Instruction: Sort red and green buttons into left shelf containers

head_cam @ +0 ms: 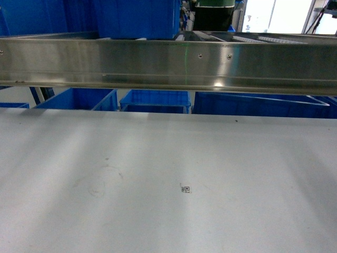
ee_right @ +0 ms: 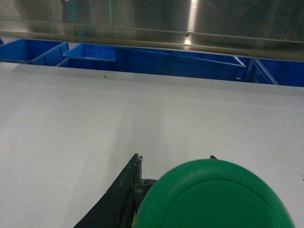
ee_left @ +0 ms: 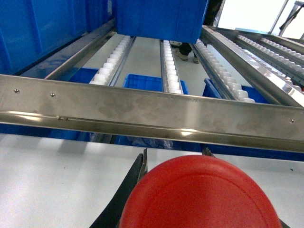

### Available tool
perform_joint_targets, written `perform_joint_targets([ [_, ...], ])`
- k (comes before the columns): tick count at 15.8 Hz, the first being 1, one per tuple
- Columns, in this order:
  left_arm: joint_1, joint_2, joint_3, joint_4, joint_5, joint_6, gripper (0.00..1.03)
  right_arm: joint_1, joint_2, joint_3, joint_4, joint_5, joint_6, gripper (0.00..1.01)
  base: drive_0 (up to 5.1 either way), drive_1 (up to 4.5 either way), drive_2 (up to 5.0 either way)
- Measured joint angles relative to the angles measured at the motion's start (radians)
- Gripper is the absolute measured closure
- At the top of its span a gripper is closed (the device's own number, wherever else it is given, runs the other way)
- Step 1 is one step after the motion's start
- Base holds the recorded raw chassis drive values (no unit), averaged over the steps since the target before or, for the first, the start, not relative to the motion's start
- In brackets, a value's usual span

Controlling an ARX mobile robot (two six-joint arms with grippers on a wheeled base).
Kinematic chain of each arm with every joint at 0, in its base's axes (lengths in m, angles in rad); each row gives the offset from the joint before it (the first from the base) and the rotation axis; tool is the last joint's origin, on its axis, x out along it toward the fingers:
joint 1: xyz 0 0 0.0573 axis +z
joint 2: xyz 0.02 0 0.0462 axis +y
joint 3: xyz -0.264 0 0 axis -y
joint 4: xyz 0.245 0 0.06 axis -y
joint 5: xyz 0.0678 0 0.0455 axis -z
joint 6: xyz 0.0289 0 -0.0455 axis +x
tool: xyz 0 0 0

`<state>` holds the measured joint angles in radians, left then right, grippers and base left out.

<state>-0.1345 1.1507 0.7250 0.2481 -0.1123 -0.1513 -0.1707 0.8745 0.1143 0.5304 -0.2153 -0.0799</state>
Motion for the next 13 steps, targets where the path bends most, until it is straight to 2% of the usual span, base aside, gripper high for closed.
perform_joint_targets([
  [5,-0.003,0.0,-0.002,0.004,0.001,0.0,0.76,0.0,0.001,0.0,0.0,0.005,0.0,0.67,-4.6,1.54,3.5],
  [13,-0.001,-0.002,-0.002,0.003,0.0,0.0,0.76,0.0,0.0,0.0,0.0,0.004,0.0,0.67,-4.4,0.31,4.2],
])
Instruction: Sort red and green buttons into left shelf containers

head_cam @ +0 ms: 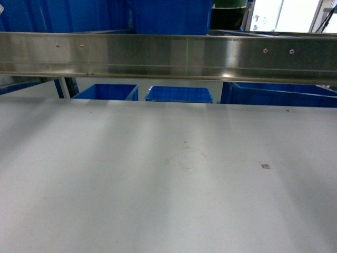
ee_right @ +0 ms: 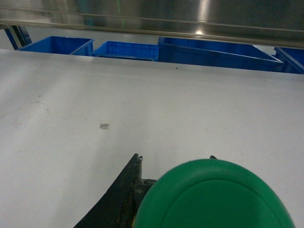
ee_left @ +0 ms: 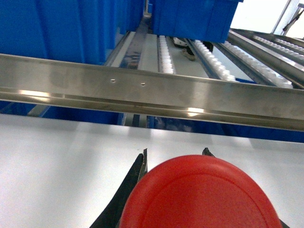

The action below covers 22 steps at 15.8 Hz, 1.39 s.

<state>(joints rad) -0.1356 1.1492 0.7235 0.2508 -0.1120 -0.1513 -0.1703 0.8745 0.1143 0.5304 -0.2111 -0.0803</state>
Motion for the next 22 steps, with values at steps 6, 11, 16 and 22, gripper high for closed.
perform_joint_targets([
  [6,0.001,0.0,0.0,0.004,-0.003,0.0,0.76,0.0,0.0,0.0,0.0,0.0,0.0,0.67,-4.8,1.01,3.6],
  [11,0.002,0.0,0.0,0.004,-0.003,0.0,0.76,0.0,-0.001,0.0,0.0,0.0,0.0,0.67,-4.9,1.59,3.2],
  [16,0.001,0.0,0.0,0.003,-0.003,0.0,0.76,0.0,0.001,0.0,0.0,0.0,0.0,0.67,-5.0,2.44,2.4],
  [22,0.001,0.0,0.0,0.003,-0.003,0.0,0.76,0.0,0.0,0.0,0.001,0.0,0.0,0.67,-4.9,2.64,2.2],
])
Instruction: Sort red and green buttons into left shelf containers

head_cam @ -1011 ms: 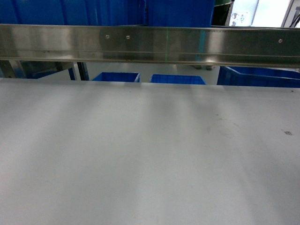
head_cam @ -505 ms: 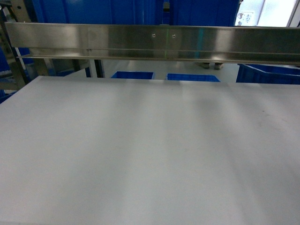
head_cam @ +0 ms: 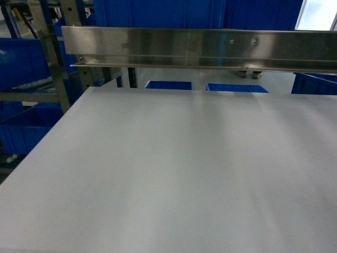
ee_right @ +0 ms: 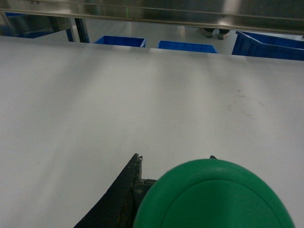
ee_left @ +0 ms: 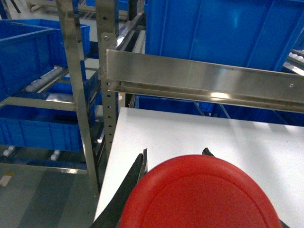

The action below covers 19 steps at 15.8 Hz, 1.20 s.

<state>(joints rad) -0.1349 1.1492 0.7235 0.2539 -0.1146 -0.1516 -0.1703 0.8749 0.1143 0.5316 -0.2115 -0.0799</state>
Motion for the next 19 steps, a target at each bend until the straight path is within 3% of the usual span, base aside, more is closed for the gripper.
perform_joint_targets([
  [13,0.001,0.0,0.0,-0.002,-0.001,0.0,0.76,0.0,-0.001,-0.001,0.0,-0.001,0.0,0.67,-4.7,3.71,1.0],
  [19,0.001,0.0,0.0,0.001,-0.001,0.0,0.76,-0.001,0.0,-0.001,-0.002,0.0,0.0,0.67,-4.5,1.16,3.9],
])
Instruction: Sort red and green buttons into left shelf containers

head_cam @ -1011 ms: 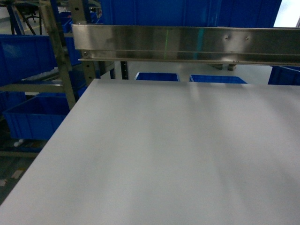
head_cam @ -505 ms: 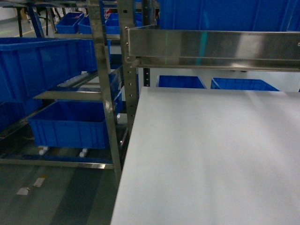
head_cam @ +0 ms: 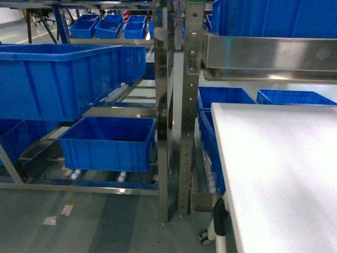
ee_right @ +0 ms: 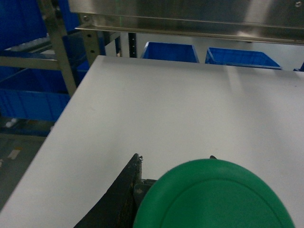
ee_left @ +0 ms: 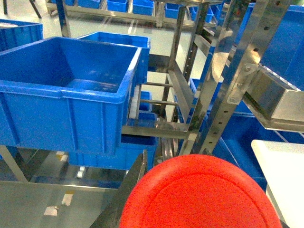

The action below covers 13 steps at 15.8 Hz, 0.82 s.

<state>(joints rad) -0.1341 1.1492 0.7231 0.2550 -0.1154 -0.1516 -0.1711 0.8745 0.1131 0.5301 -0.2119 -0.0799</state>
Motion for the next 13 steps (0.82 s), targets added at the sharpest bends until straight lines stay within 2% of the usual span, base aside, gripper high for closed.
perform_joint_targets([
  [13,0.0,0.0,0.0,-0.004,0.0,0.0,0.77,0.001,0.0,0.0,0.0,-0.001,0.0,0.67,-4.6,0.69,4.0],
])
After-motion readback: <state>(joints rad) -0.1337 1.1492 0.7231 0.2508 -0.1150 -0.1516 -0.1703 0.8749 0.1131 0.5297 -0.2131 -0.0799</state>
